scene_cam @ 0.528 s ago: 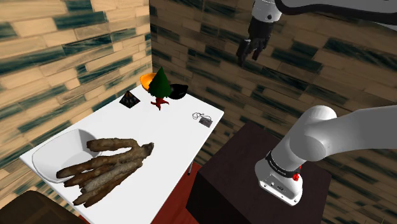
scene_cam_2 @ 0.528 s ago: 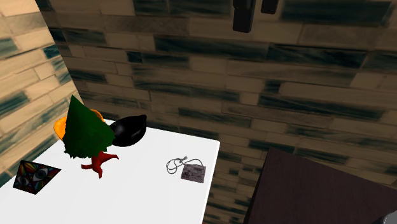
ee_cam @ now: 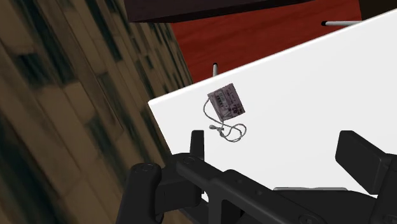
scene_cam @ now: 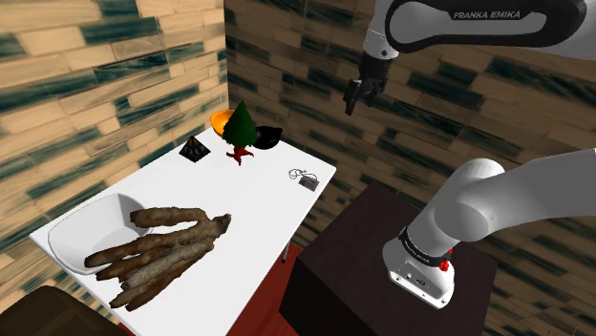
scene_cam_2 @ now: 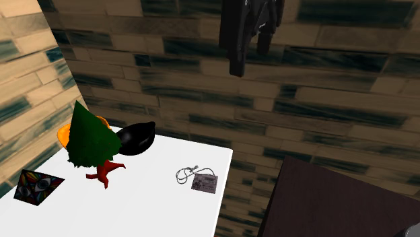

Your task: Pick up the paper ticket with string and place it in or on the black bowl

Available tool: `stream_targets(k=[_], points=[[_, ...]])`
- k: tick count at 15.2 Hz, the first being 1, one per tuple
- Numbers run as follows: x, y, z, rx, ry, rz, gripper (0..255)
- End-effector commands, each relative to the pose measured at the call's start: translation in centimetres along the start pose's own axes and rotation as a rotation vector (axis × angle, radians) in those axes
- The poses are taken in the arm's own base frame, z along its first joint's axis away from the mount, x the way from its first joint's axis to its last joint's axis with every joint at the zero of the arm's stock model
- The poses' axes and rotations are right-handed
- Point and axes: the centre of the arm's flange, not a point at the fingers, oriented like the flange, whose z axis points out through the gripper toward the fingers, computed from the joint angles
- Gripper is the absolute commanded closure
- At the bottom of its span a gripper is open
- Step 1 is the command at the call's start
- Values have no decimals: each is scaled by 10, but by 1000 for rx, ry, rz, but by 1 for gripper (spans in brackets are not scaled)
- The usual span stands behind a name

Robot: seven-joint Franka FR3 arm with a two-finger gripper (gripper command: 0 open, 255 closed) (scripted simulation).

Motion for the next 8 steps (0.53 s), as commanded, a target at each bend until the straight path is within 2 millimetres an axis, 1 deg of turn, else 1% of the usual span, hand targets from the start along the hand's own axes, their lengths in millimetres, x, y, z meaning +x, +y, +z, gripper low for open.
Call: stream_targets(k=[1, 8], points=[[10, 8, 25, 16, -7, 4, 0], [45, 30, 112, 69, -38, 18, 0]])
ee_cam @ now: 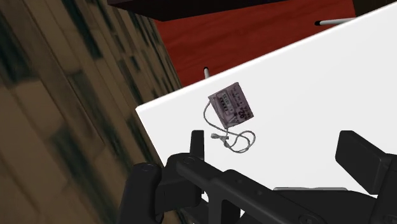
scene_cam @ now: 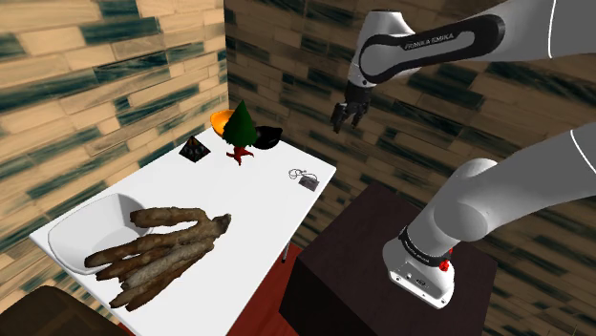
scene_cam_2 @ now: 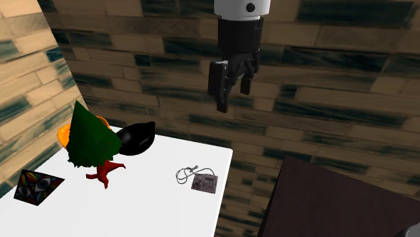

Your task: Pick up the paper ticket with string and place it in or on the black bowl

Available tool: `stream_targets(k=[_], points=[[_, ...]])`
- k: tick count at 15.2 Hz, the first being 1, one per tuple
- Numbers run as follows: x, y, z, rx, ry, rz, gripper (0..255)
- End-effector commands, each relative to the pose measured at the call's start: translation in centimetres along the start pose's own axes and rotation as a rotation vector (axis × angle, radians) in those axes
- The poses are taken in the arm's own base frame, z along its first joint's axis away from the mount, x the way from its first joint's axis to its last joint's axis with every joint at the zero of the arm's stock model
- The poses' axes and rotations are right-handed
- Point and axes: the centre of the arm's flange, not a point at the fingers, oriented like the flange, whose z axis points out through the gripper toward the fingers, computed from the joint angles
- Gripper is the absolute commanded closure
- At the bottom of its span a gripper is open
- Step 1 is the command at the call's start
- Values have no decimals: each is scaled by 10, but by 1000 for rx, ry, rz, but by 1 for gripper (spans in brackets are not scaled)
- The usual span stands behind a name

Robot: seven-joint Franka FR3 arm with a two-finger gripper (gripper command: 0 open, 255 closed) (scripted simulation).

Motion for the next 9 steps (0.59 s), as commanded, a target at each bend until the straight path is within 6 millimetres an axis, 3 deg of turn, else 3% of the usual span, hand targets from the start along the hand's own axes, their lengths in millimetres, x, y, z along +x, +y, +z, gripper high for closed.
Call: stream_targets(k=[1, 9], points=[[10, 5, 23, 15, -7, 5, 0], [50, 30, 122, 77, -42, 20, 0]])
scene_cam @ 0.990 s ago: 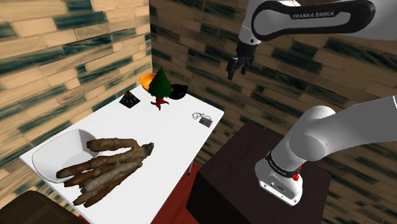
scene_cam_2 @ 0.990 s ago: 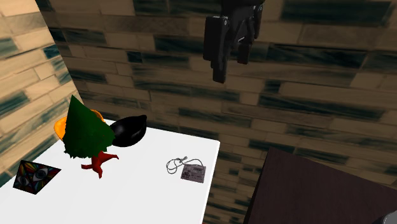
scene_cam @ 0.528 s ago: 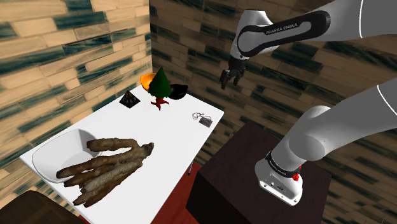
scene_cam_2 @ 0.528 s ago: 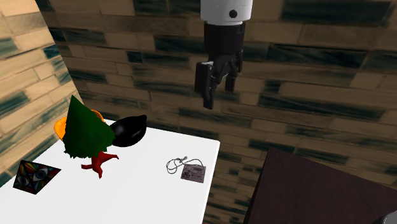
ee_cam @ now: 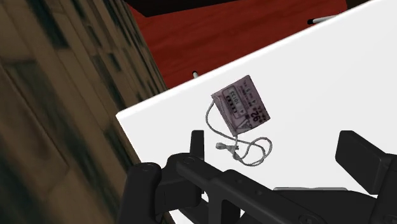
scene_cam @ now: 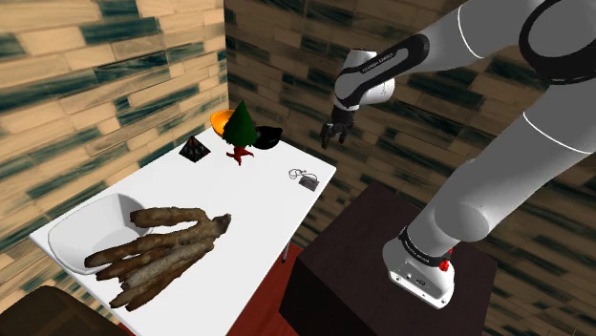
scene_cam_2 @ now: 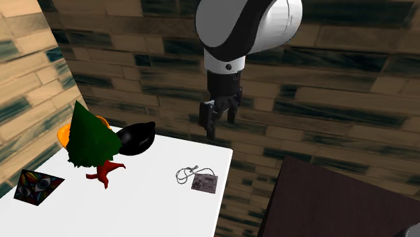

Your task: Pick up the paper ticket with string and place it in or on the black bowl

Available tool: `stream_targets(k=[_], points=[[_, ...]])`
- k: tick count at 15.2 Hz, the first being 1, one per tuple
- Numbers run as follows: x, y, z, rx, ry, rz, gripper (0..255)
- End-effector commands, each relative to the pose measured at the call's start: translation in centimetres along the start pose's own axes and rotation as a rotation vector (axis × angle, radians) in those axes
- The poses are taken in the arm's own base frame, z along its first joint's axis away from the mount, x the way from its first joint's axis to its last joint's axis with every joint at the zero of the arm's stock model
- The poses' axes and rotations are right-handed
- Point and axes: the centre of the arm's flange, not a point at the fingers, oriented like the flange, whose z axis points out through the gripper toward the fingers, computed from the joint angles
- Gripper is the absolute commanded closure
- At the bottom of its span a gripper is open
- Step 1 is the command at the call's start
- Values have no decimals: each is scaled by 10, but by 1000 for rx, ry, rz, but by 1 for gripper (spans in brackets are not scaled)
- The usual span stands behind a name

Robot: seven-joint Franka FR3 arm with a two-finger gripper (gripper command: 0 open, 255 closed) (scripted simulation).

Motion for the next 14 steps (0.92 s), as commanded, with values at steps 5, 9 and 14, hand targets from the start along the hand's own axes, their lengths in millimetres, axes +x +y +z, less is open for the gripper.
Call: stream_targets(k=[5, 9, 14], points=[[28, 20, 74, 46, -26, 13, 0], [47, 32, 124, 76, -43, 21, 0], [64, 41, 175, 104, -59, 28, 0]])
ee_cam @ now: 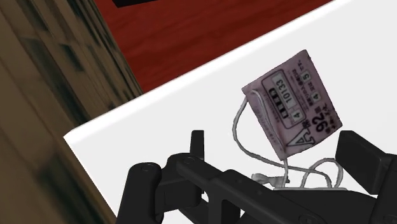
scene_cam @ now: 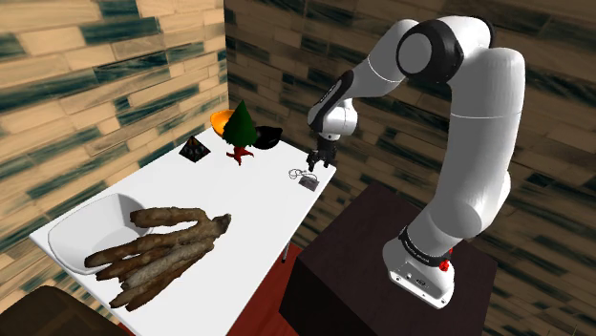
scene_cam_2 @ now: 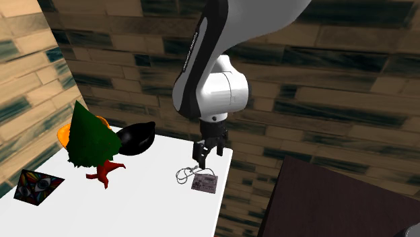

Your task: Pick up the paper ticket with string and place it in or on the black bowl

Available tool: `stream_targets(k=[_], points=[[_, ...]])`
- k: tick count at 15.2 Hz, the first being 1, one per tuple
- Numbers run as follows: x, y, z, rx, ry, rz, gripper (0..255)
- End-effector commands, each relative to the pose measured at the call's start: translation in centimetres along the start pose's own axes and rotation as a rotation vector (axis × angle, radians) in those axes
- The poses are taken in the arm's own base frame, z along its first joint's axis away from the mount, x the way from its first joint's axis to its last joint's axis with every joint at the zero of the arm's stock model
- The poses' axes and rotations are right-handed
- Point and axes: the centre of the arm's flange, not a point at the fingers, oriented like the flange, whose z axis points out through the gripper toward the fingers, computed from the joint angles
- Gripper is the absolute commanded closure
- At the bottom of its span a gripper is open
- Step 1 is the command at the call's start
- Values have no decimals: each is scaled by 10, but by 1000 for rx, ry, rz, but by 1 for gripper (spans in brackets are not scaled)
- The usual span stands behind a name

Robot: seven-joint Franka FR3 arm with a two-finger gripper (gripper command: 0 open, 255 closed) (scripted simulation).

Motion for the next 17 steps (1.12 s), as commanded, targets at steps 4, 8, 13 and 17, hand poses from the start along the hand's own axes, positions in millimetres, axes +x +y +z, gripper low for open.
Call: stream_targets(k=[4, 8, 13, 17], points=[[1, 0, 27, 4, -1, 0, 0], [1, -1, 41, 4, -1, 0, 0], [1, -1, 41, 4, -1, 0, 0], [1, -1, 41, 4, -1, 0, 255]])
